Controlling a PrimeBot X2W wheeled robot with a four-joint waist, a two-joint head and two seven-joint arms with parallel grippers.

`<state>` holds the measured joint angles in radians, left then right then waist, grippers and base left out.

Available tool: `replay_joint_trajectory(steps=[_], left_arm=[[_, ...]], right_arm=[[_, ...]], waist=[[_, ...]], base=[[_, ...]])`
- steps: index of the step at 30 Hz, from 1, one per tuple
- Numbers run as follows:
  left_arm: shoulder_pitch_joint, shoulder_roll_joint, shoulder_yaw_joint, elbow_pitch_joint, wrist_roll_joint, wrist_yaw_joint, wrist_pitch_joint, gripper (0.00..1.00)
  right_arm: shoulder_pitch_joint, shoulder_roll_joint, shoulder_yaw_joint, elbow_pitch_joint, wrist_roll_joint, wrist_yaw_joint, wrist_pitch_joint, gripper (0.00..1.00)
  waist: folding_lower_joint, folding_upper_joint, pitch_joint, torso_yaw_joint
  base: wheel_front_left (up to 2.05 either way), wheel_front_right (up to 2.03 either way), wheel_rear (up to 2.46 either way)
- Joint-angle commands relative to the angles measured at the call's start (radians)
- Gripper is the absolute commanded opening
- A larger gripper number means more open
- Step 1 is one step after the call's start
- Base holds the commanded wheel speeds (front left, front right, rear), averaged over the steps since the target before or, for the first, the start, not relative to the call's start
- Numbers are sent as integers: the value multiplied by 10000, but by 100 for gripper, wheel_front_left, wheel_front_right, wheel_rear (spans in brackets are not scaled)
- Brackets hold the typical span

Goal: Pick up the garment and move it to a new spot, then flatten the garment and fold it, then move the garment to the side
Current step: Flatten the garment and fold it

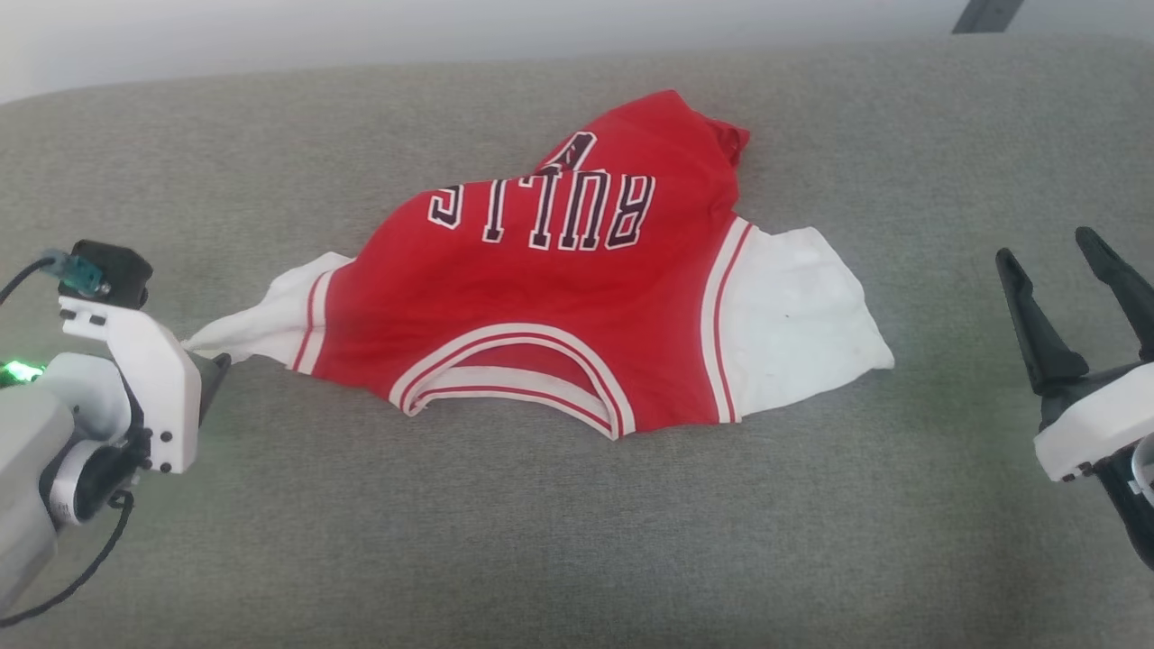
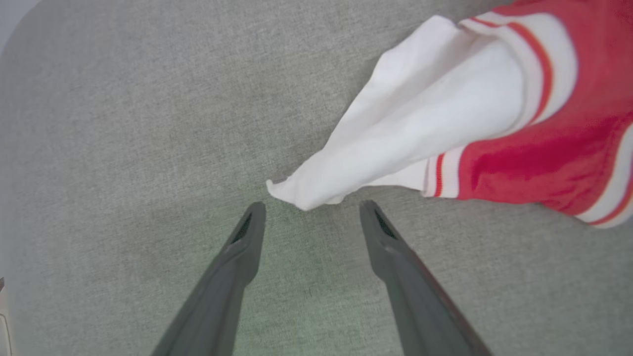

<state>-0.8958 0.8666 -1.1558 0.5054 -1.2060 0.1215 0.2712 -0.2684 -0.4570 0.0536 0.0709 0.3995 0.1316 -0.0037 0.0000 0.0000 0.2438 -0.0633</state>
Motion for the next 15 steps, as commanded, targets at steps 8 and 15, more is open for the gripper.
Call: replay_joint_trajectory(steps=[8,15], left_arm=[[1034,-218,559,-565,-196,704,-2089,100],[2358,-1085,1057,-959,-124,1399,-4812,100]], right_arm=[[317,-632,830,-241,111,-17,420,100],[448,-1427,1646,-294,361,-17,881,100]], waist=[[0,0,-441,545],[0,0,-808,1237]], base=[[0,0,0],[0,0,0]])
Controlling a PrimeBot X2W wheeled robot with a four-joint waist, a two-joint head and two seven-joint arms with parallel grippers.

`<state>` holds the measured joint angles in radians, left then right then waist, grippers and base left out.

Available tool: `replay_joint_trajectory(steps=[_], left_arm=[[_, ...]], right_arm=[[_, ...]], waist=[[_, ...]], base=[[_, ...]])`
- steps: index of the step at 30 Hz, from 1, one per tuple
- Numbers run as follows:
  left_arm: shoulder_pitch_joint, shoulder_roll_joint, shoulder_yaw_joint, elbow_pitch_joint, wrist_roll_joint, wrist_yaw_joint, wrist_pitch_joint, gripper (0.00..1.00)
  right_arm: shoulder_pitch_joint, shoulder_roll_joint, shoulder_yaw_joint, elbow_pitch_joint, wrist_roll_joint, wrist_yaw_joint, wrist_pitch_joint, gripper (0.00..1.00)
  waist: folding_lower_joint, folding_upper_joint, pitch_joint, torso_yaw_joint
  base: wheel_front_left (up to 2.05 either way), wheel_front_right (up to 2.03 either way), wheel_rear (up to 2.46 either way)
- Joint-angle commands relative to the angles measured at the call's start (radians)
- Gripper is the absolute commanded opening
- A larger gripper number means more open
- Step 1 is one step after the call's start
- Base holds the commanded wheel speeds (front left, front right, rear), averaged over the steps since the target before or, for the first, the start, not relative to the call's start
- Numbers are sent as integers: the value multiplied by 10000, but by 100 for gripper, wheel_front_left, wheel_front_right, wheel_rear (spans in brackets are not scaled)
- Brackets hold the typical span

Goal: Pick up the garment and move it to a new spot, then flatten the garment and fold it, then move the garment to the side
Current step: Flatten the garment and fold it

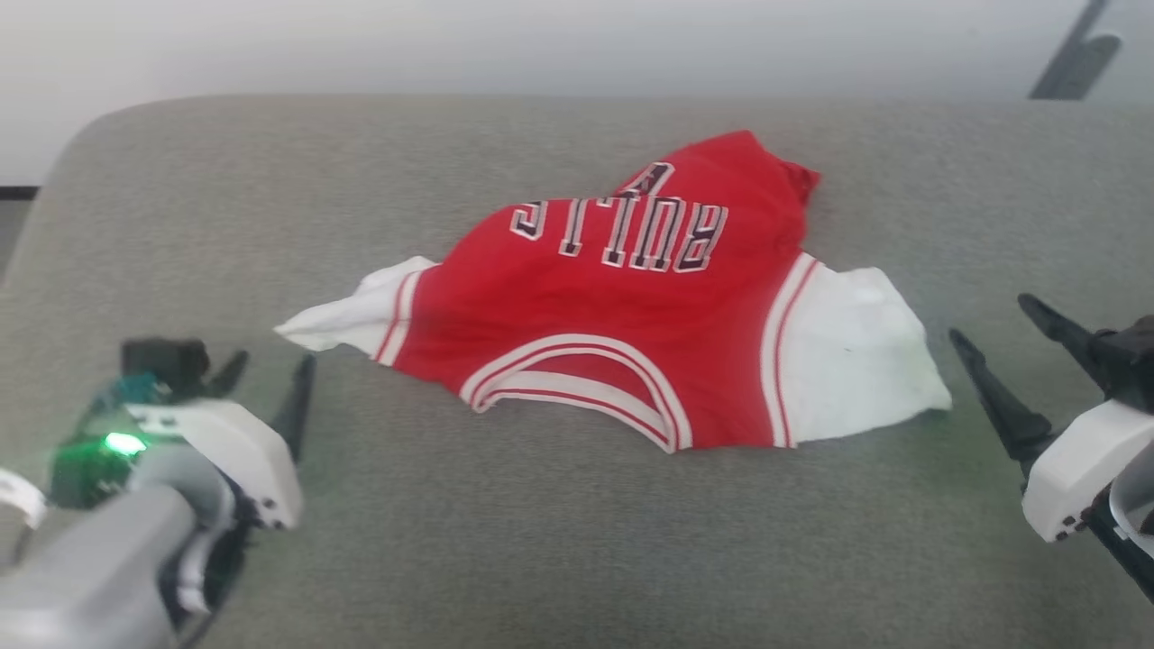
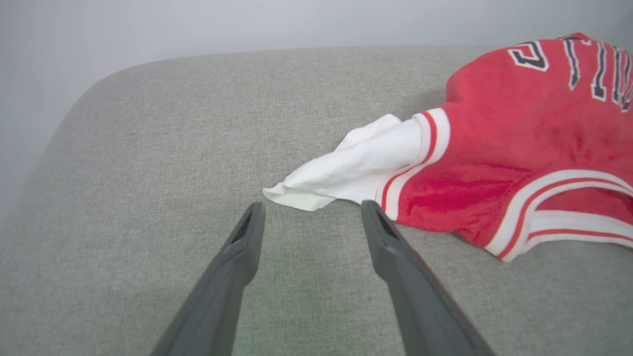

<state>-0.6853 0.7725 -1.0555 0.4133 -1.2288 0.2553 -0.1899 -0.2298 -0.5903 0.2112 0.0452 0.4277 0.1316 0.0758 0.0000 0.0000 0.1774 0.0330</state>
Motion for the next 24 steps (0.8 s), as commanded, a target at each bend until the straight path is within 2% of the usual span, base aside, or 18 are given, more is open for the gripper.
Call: replay_joint_trajectory(steps=[1,4,7,9,12,16,21,24], left_arm=[[415,-325,168,-94,141,120,-443,100],[978,-884,783,-271,457,266,-738,100],[1767,-1645,2456,-840,1610,438,-751,100],[2549,-2224,3658,-1310,2578,398,-754,100],[3567,-3047,5177,-1999,3982,112,-761,100],[4747,-4153,6678,-2697,5701,-403,-760,100],[5620,-5462,8041,-3178,7344,-1242,-761,100],[5876,-6125,8701,-3212,7946,-1759,-762,100]], right_arm=[[91,-246,216,-68,137,-17,192,100],[142,-713,736,-178,388,-17,608,100],[114,-1380,1462,-317,717,-17,1088,100],[13,-1875,1969,-384,974,-17,1391,100],[-230,-2606,2817,-542,1405,-17,1824,100],[-666,-3608,4168,-747,1992,-17,2376,100],[-1372,-4661,5516,-763,2598,-17,2745,100],[-1849,-4884,6165,-671,2986,-17,2748,100]], waist=[[0,0,-175,402],[0,0,-252,794],[0,0,-274,1198],[0,0,-254,1453],[0,0,-186,1789],[0,0,-55,2181],[0,0,144,2608],[0,0,341,2778]], base=[[0,0,0],[0,0,0],[0,0,0],[0,0,0],[0,0,0],[0,0,0],[0,0,0],[0,0,0]])
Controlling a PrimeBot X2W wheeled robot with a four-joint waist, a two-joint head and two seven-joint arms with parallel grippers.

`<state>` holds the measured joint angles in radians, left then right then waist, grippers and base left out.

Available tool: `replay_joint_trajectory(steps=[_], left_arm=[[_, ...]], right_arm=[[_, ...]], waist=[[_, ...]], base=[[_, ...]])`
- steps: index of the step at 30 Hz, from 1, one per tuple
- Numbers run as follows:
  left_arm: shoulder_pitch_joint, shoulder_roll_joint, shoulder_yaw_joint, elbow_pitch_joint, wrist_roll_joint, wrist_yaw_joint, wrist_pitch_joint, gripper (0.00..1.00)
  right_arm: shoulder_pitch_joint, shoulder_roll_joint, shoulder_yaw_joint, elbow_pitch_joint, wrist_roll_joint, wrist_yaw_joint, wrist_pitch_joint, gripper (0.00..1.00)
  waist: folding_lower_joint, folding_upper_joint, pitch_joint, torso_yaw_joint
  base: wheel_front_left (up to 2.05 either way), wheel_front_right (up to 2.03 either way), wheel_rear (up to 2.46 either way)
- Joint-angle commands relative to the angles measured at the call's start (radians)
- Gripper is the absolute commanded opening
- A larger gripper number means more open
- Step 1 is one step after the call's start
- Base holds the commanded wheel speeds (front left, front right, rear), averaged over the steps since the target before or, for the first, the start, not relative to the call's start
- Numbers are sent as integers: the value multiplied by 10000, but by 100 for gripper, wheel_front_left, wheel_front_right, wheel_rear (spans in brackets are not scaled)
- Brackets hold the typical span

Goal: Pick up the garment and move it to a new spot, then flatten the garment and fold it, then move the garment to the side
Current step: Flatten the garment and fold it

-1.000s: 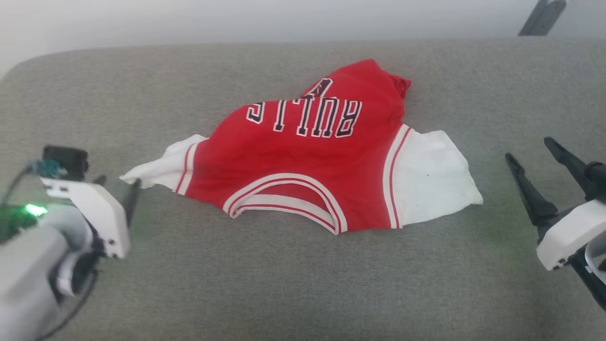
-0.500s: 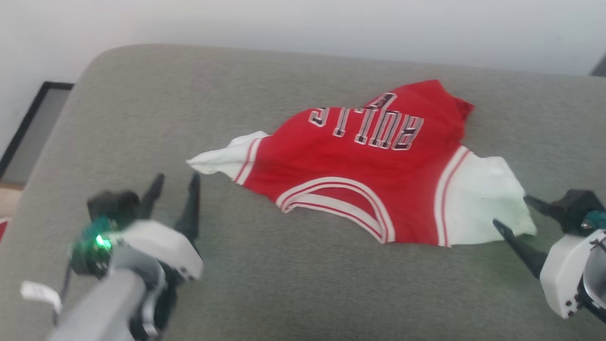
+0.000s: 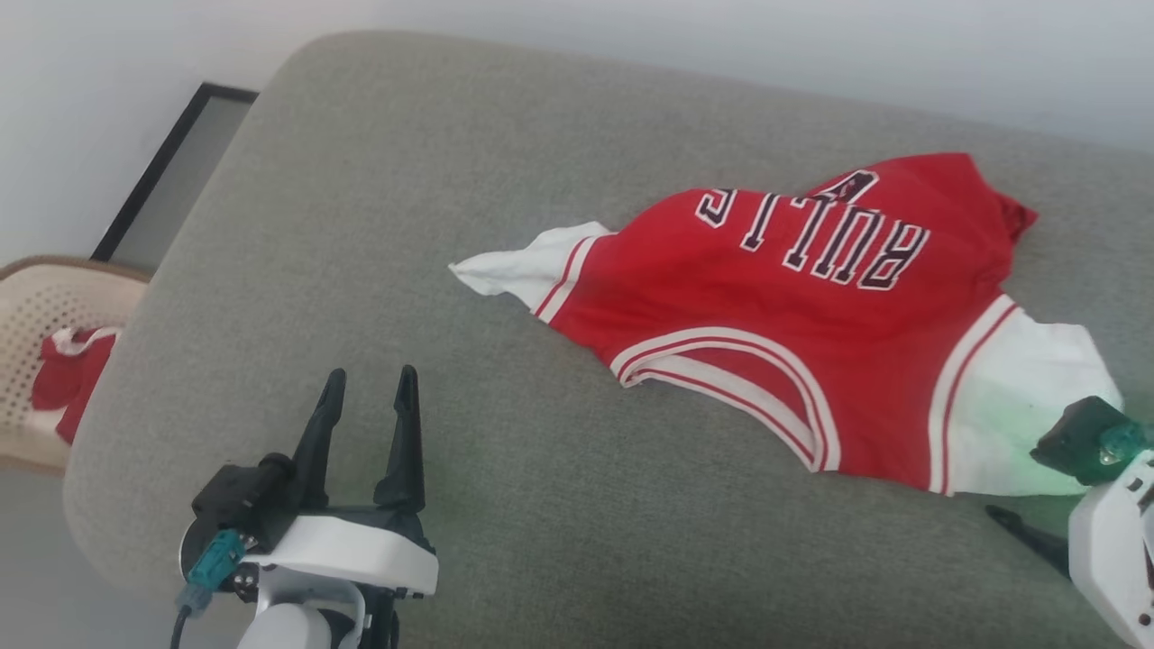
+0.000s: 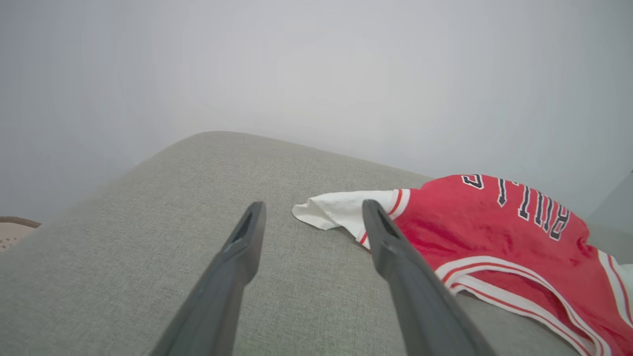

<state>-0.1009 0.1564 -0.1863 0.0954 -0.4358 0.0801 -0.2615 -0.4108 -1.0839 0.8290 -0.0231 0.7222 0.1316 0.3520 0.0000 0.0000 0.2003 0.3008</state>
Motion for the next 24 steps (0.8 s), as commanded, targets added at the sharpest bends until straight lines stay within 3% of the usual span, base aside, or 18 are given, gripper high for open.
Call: replay_joint_trajectory(steps=[1,8,15,16,19,20,24], left_arm=[[82,-156,191,-12,161,-185,-46,100],[-162,-904,1194,38,935,-1196,-47,100],[-270,-1067,1611,-107,1030,-1536,-47,100],[-275,-1066,1599,-113,957,-1538,-48,100],[-333,-1068,1552,-41,937,-1619,-48,100],[-375,-1067,1504,11,1008,-1672,-48,100],[-768,-1029,1287,320,1278,-1961,-48,100]], right_arm=[[-183,-3,200,67,168,-17,42,100],[-1259,-267,1929,694,199,-21,-32,100],[-1939,27,3156,1568,94,-68,-513,100],[-2021,62,3318,1675,65,-70,-556,92],[-2255,200,3681,2056,97,-91,-722,8],[-2317,268,3745,2174,236,-93,-786,0],[-2537,409,3890,2499,470,-79,-1085,0]], waist=[[0,0,193,152],[0,0,727,470],[0,0,1010,484],[0,0,1032,465],[0,0,1074,388],[0,0,1085,355],[0,0,1167,210]], base=[[0,0,0],[0,0,0],[0,0,0],[0,0,0],[0,0,0],[0,0,0],[0,0,0]])
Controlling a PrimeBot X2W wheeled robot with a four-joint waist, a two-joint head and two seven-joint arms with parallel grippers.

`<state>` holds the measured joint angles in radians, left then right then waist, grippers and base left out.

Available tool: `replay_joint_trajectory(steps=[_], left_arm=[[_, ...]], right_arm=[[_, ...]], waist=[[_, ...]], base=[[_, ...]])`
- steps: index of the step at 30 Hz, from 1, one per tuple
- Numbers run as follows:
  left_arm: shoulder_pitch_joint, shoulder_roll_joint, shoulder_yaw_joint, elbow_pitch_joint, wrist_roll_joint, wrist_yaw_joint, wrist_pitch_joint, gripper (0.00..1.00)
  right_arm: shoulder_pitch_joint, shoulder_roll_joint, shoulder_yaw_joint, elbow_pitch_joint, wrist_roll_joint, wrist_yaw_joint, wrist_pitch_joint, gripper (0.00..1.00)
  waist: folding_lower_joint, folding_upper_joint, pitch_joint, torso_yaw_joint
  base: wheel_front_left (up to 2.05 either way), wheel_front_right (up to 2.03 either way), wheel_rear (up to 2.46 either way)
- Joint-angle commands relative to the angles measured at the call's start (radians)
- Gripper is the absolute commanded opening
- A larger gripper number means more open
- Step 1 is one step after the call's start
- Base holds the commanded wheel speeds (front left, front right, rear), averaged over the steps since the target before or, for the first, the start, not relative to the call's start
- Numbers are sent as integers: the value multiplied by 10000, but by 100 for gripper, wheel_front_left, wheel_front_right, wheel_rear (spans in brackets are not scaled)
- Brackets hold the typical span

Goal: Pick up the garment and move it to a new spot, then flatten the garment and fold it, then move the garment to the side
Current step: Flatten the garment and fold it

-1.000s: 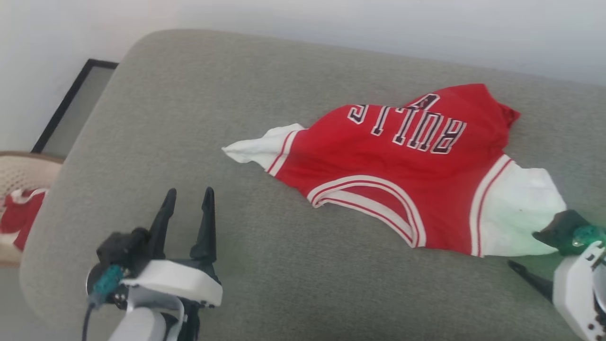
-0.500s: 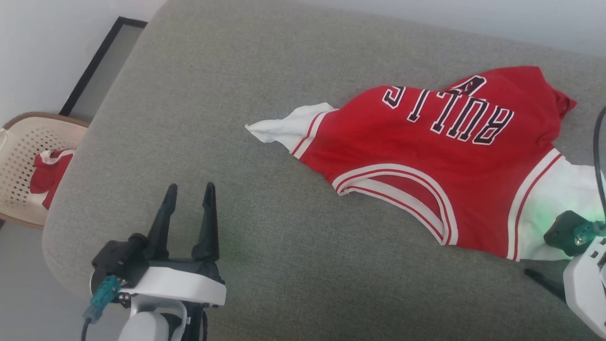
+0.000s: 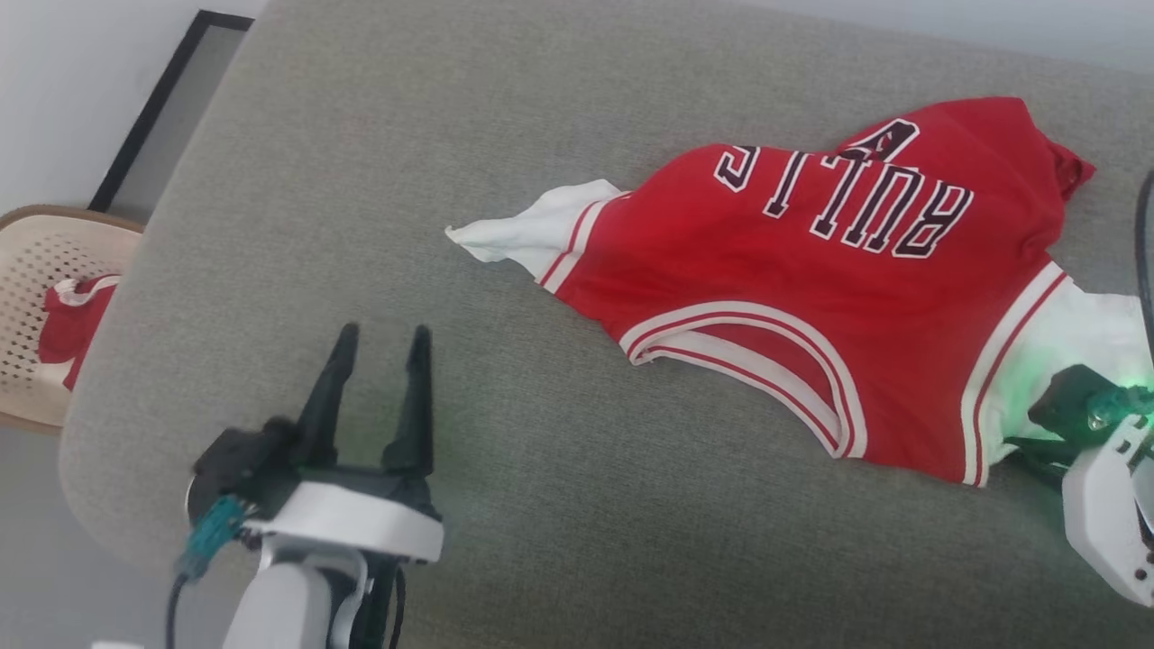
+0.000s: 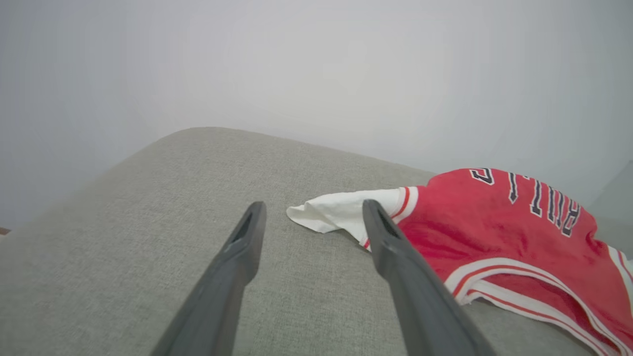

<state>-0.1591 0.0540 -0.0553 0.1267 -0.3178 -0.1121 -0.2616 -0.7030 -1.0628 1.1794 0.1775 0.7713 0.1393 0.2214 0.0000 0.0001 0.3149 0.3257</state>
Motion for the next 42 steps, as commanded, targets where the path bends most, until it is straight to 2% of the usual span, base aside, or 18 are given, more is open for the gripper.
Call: replay_joint_trajectory(steps=[1,4,6,9,10,13,17,19,21,25,30,35,36,37,38,39,42], left_arm=[[-329,114,-116,145,193,-92,-46,100],[-902,741,-915,951,409,-172,36,100],[-1623,1166,-1819,1451,-281,-187,717,100],[-2839,2303,-3145,1995,-1447,-170,2228,100],[-2839,2303,-3145,1995,-1447,-170,2228,100],[-4007,3078,-4310,2394,-3035,-177,3975,100],[-5441,3616,-4781,2991,-5538,-188,6321,100],[-5974,3585,-4991,3339,-6436,-192,7283,100],[-6552,3504,-4758,3895,-7252,-191,8026,100],[-7456,3268,-4811,5096,-7767,-191,9019,100],[-8168,2744,-4689,6241,-8256,-192,9439,100],[-8424,2298,-5268,7328,-8089,-180,9723,100],[-8460,2240,-5348,7511,-8030,-169,9707,95],[-8487,2178,-5566,7748,-7936,-169,9804,45],[-8497,2135,-5610,7828,-7988,-170,9808,15],[-8527,2100,-5625,7874,-8068,-170,9796,0],[-8554,2144,-5658,7793,-8325,-171,9712,0]], right_arm=[[313,229,409,560,17,-156,146,0],[146,314,522,681,83,-156,31,0],[-13,389,603,746,87,-156,-28,0],[-255,484,676,847,29,-158,-156,0],[-255,484,676,847,29,-158,-156,0],[-467,582,765,903,-19,-168,-204,0],[-725,637,890,826,-96,-179,-110,0],[-877,637,924,787,-140,-193,-73,0],[-1030,655,955,719,-187,-207,4,0],[-1295,627,1019,655,-254,-230,73,0],[-1529,648,1076,543,-334,-246,195,0],[-1705,697,1128,531,-384,-255,182,0],[-1739,710,1137,531,-394,-255,174,0],[-1780,751,1150,519,-402,-255,154,0],[-1792,764,1156,512,-406,-255,146,0],[-1811,777,1159,503,-405,-256,129,0],[-1896,809,1149,514,-341,-256,-45,0]], waist=[[0,-1,27,-72],[0,-1,31,-193],[0,-1,59,-272],[0,-1,147,-366],[0,-1,147,-366],[0,-1,265,-436],[0,-1,528,-547],[0,-1,680,-601],[0,-1,822,-680],[0,-1,1074,-807],[0,-1,1352,-965],[0,-1,1592,-1089],[0,-1,1620,-1110],[0,-1,1671,-1156],[0,-1,1690,-1172],[0,-1,1703,-1189],[0,-1,1701,-1243]], base=[[0,0,0],[0,0,0],[0,0,0],[0,0,0],[0,0,0],[0,0,0],[0,0,0],[0,0,0],[0,0,0],[0,0,0],[0,0,0],[0,0,0],[0,0,0],[0,0,0],[0,0,0],[0,0,0],[0,0,0]])
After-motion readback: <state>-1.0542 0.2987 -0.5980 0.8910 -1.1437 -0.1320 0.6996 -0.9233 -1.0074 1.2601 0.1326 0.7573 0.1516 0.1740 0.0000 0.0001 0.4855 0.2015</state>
